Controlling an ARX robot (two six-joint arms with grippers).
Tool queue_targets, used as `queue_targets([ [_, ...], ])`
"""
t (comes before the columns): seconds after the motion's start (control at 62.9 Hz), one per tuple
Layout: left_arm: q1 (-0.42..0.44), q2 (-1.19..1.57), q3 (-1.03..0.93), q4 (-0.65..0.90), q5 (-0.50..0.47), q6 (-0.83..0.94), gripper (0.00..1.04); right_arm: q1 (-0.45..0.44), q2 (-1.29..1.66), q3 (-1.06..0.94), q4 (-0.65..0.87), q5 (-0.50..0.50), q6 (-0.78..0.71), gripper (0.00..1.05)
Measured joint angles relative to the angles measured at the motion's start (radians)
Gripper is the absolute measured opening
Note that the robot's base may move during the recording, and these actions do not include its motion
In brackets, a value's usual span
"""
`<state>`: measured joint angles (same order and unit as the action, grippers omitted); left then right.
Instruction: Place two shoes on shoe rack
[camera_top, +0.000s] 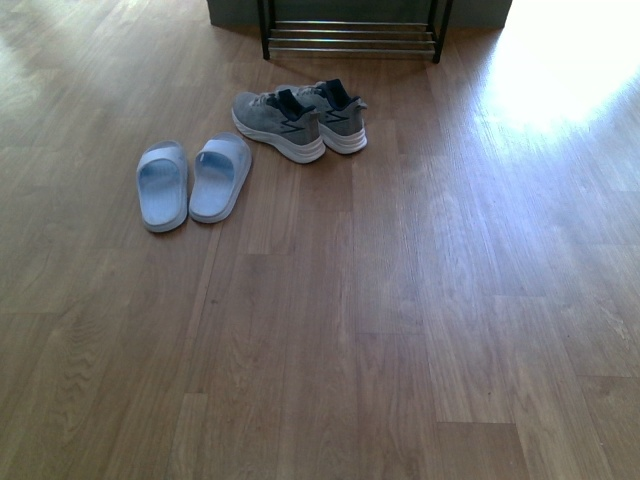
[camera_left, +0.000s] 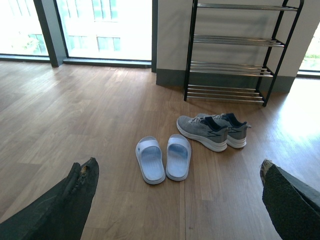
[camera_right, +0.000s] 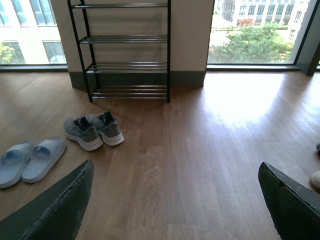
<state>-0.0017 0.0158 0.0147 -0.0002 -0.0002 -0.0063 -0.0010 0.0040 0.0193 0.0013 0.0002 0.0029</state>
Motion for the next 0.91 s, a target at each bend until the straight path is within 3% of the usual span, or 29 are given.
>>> queue_targets([
  [0.906,0.0,0.0,0.0,0.0,0.0,0.0,0.95,0.0,0.0,0.0,0.0,0.0,0.0,0.96],
])
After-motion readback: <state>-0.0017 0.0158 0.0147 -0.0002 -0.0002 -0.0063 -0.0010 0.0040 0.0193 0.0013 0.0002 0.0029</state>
